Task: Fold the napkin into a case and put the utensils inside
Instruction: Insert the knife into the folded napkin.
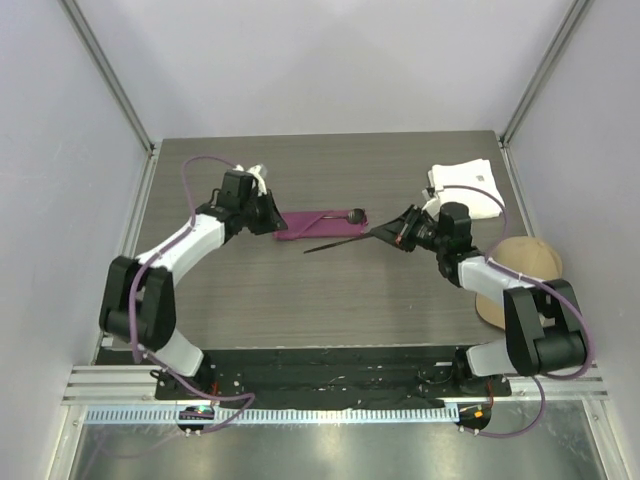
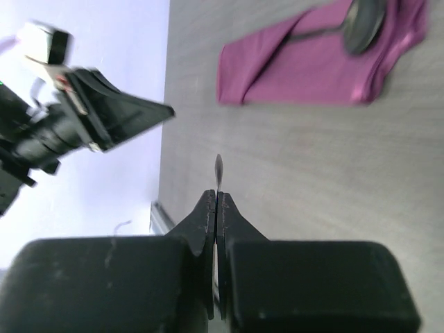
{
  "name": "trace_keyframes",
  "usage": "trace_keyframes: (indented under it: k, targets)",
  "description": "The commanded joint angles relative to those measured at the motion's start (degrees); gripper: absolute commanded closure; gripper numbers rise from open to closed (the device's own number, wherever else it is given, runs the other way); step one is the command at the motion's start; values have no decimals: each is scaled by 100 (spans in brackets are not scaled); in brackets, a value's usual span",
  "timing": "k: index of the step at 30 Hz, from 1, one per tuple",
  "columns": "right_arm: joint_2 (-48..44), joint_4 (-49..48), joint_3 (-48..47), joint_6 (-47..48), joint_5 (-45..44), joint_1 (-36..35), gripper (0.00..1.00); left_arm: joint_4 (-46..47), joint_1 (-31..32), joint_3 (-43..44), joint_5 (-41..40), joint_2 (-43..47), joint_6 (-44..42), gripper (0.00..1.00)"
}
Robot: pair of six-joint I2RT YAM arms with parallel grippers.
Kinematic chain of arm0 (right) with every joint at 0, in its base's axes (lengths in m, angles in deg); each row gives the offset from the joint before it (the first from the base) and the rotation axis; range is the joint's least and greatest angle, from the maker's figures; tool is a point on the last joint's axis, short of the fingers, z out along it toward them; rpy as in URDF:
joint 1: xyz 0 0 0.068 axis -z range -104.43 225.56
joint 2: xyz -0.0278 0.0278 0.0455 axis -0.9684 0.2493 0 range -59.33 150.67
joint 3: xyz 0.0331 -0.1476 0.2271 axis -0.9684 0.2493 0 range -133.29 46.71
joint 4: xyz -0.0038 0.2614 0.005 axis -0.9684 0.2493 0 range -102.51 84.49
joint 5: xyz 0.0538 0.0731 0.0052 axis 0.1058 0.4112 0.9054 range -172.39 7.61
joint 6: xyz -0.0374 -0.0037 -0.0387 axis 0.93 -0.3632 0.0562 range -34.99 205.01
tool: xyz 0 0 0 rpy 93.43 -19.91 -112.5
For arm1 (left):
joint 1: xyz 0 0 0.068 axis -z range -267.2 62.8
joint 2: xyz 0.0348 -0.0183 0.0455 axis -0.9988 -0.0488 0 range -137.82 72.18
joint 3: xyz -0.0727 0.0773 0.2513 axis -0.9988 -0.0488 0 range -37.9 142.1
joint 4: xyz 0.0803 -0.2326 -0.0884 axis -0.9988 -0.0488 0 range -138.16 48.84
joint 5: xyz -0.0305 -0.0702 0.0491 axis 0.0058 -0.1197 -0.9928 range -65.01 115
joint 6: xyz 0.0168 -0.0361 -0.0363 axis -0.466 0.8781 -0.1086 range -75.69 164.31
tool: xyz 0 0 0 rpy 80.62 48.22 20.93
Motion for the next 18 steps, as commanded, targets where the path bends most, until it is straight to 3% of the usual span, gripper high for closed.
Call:
trace_keyframes:
  k: [1,8,18]
  targets:
    - [411,-815,-582,-134,-471,114,99,364,-168,395,-179,-599,830,91]
    - [1369,-1430,-925,-354,-418,404,99,364,-257,958,-417,-1337,874,94]
    - [1817,-1588,-952,-328,-304,501,99,329,-327,1152,-461,-1917,821,95]
